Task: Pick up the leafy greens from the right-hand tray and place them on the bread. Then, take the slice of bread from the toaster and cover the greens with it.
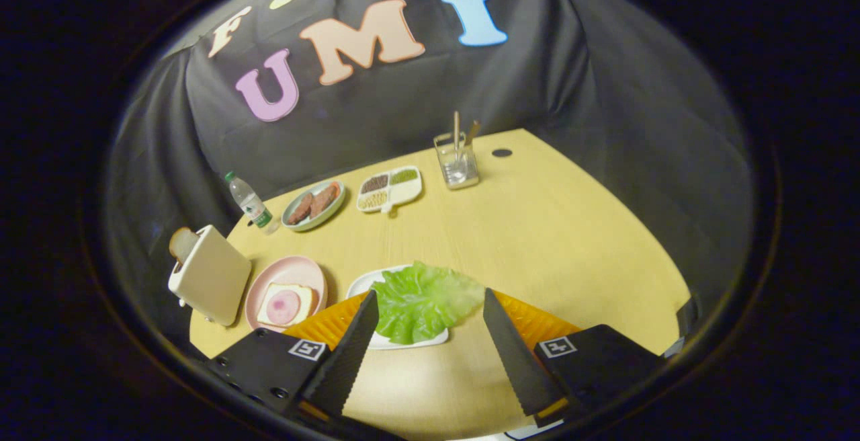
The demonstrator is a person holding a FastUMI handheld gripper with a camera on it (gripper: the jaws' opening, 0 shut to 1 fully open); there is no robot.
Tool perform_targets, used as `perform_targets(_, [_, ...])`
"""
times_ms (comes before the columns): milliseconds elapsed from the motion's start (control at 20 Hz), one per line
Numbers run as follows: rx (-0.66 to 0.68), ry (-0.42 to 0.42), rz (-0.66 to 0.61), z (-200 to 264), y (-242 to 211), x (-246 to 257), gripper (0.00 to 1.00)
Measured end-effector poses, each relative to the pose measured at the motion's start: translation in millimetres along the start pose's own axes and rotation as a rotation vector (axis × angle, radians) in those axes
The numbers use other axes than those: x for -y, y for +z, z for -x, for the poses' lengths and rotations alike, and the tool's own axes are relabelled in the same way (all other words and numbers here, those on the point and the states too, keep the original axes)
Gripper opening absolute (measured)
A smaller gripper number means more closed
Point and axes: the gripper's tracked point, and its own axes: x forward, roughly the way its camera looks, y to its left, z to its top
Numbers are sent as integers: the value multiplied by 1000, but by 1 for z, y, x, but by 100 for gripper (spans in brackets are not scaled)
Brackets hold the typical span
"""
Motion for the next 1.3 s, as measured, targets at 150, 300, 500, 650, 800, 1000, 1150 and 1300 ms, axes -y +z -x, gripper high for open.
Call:
perform_targets(150, [-103,23,-83,-26,-22,11,98])
perform_targets(300, [-181,48,-145,-48,-36,18,97])
perform_targets(500, [-251,81,-198,-72,-42,19,97])
perform_targets(650, [-279,111,-258,-85,-40,13,96])
perform_targets(800, [-274,132,-326,-90,-30,13,89])
perform_targets(1000, [-283,143,-370,-99,-28,12,75])
perform_targets(1150, [-284,125,-356,-110,-30,13,58])
perform_targets(1300, [-293,132,-353,-110,-33,13,40])
